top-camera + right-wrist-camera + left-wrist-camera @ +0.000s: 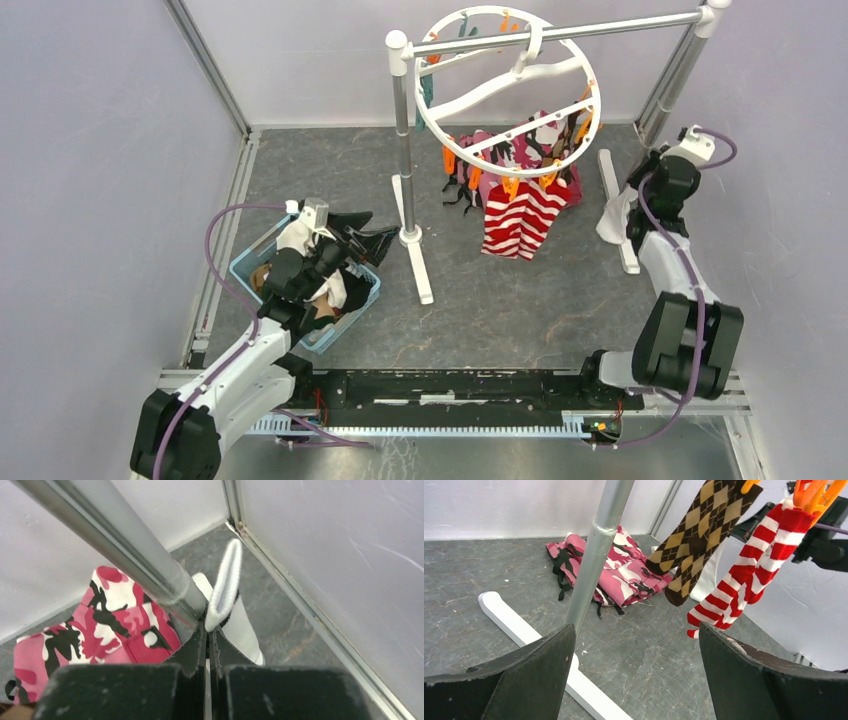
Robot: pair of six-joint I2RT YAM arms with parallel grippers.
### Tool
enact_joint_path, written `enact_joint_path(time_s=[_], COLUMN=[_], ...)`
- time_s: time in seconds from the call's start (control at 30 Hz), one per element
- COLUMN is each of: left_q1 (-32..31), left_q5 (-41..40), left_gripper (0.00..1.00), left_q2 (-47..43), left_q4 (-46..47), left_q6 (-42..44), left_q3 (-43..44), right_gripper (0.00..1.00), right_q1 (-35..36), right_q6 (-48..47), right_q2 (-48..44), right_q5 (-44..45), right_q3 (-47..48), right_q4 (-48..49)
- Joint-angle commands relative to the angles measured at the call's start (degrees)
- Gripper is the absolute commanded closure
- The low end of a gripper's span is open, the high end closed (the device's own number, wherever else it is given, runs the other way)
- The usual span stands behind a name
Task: Clip the socks to the hanger
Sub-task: Adjust the clothesline at the center of the board.
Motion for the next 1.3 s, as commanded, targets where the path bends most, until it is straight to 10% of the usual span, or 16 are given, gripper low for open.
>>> enact_joint_path(time_s=[0.0, 0.43, 0.87, 1.27], left_q1=[-0.02, 0.02, -0.79, -19.97], left_q5=[-0.49, 3.57, 20.44, 8.18], left_gripper=[0.03, 0.00, 0.02, 0.04], left_q2=[-2.00, -0.59, 8.17, 5.35], left_q4=[0.32, 5.94, 24.49, 7.38], left_q6=[-0.82, -2.69, -20.81, -8.32], left_q3=[-0.73, -0.77, 4.64, 14.23], right_gripper=[1.00, 1.00, 1.00, 1.00], right_q1=[-0.17, 0.21, 2.60, 9.50], right_q6=[2.01, 0.19, -0.90, -5.32], right_q2=[6.19, 16.65, -18.89, -40.39], right_q5=[-4.39, -10.28, -12.20, -25.00], right_q3=[9.63, 19.72, -15.09, -25.15], right_q4=[3.30, 2.49, 4.78, -4.92])
